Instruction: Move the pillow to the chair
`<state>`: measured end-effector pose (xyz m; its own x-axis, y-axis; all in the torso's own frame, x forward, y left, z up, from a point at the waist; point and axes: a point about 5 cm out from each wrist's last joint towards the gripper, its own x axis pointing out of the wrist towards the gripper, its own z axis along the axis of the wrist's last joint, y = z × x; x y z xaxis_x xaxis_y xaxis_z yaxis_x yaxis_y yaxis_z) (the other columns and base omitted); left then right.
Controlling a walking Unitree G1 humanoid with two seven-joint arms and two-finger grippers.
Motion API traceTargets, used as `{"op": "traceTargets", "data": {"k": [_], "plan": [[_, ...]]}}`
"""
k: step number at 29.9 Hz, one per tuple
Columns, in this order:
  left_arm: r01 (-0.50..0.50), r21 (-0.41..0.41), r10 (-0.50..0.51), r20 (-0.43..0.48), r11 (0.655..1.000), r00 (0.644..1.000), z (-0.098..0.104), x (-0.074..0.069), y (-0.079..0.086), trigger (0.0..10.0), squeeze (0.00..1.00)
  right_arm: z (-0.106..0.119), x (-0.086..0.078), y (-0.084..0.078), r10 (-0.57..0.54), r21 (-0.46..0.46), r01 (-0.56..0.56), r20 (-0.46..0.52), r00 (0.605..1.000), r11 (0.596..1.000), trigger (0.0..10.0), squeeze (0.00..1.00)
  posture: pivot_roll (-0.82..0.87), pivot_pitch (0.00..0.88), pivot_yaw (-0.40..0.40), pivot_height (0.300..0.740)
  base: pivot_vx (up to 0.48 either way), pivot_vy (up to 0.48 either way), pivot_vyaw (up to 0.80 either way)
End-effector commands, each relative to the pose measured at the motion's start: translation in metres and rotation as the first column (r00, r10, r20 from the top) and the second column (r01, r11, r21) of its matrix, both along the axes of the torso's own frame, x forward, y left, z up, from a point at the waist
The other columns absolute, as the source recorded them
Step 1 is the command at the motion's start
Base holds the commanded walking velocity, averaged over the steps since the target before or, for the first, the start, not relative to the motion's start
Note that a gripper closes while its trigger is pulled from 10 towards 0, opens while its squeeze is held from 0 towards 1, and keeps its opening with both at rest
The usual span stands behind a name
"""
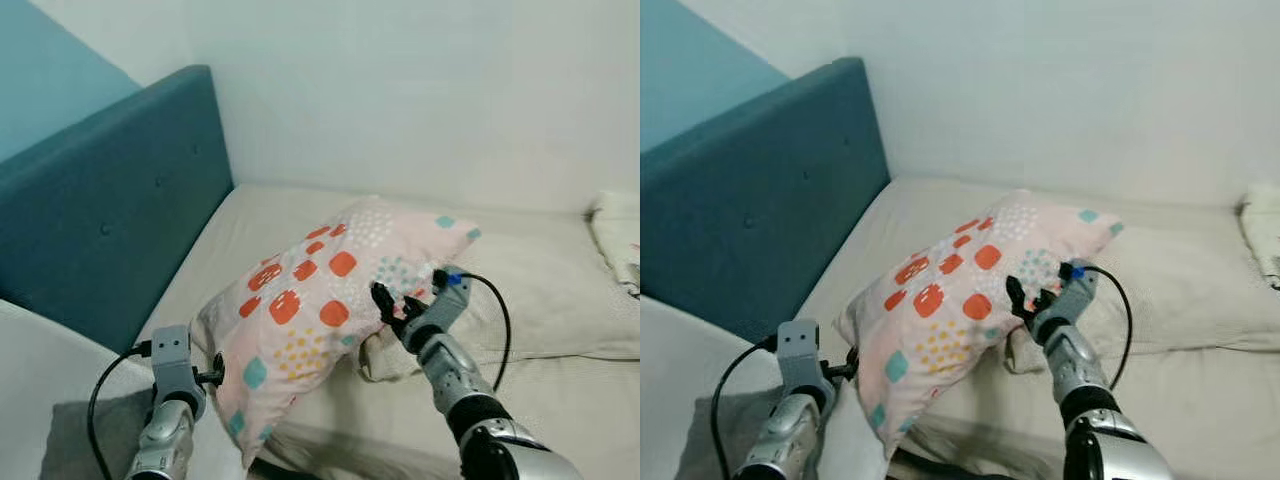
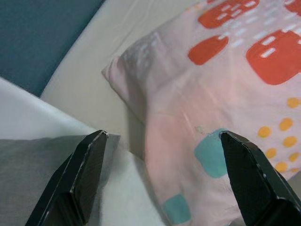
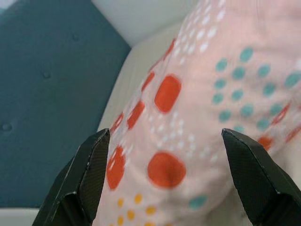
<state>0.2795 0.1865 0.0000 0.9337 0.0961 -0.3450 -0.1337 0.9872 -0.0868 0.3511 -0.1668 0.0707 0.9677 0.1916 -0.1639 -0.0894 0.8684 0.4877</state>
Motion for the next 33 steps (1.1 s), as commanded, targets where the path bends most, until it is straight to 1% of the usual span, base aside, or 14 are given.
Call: {"op": "traceTargets", "data": {"k": [1,10,11,15,18,21,24,26,33], "plan": [[0.007,0.009,-0.007,0.014,1.0,1.0,0.003,0.003,-0.002,10.0,0.0,-0.003,-0.002,-0.003,-0.009,0.008,0.009,-0.012,1.0,1.0,10.0,0.0,0.04,0.0,0.038,0.74,0.0,0.0,-0.72],[0.006,0.005,-0.006,0.027,1.0,1.0,0.005,0.006,-0.001,10.0,0.0,-0.003,-0.001,-0.002,-0.013,0.02,0.013,-0.017,1.0,1.0,10.0,0.0,0.04,0.0,0.039,0.74,0.0,0.0,0.0],[0.014,0.015,-0.015,0.022,1.0,1.0,0.004,0.006,-0.002,10.0,0.0,-0.004,-0.001,0.0,-0.007,0.02,0.008,-0.021,1.0,1.0,10.0,0.0,0.03,0.0,0.039,0.74,0.0,0.0,0.0],[0.03,0.018,-0.03,0.02,0.999,0.999,0.003,0.006,-0.005,10.0,0.0,-0.004,-0.001,0.001,-0.002,0.021,0.003,-0.029,1.0,1.0,10.0,0.0,0.04,0.0,0.039,0.74,0.0,-0.48,0.0],[0.011,0.024,-0.012,0.026,1.0,1.0,0.004,0.006,-0.004,10.0,0.0,-0.005,-0.001,0.001,-0.002,0.023,0.003,-0.036,0.999,1.0,10.0,0.0,0.04,0.0,0.039,0.74,0.0,-0.48,0.0],[-0.001,0.01,0.001,0.032,1.0,0.999,0.005,0.007,-0.003,10.0,0.0,-0.005,-0.001,0.003,0.007,0.017,-0.007,-0.044,0.999,1.0,10.0,0.0,0.04,0.0,0.038,0.74,0.0,0.0,0.0],[-0.009,0.009,0.009,0.04,1.0,0.999,0.008,0.01,-0.002,10.0,0.0,-0.006,0.0,0.01,0.054,-0.011,-0.055,-0.059,0.997,0.998,10.0,0.0,0.04,0.0,0.035,0.72,0.0,0.0,0.0],[-0.01,0.011,0.01,0.042,1.0,0.999,0.009,0.011,-0.002,10.0,0.0,-0.005,0.0,0.011,0.059,-0.009,-0.06,-0.056,0.997,0.998,10.0,0.0,0.04,0.0,0.035,0.715,0.0,0.0,0.0],[-0.021,0.013,0.02,0.079,1.0,0.997,0.017,0.019,-0.001,10.0,0.0,0.003,0.004,0.023,0.122,0.044,-0.121,-0.006,0.993,0.992,10.0,0.0,0.03,0.0,0.036,0.68,0.0,0.0,0.0]]}}
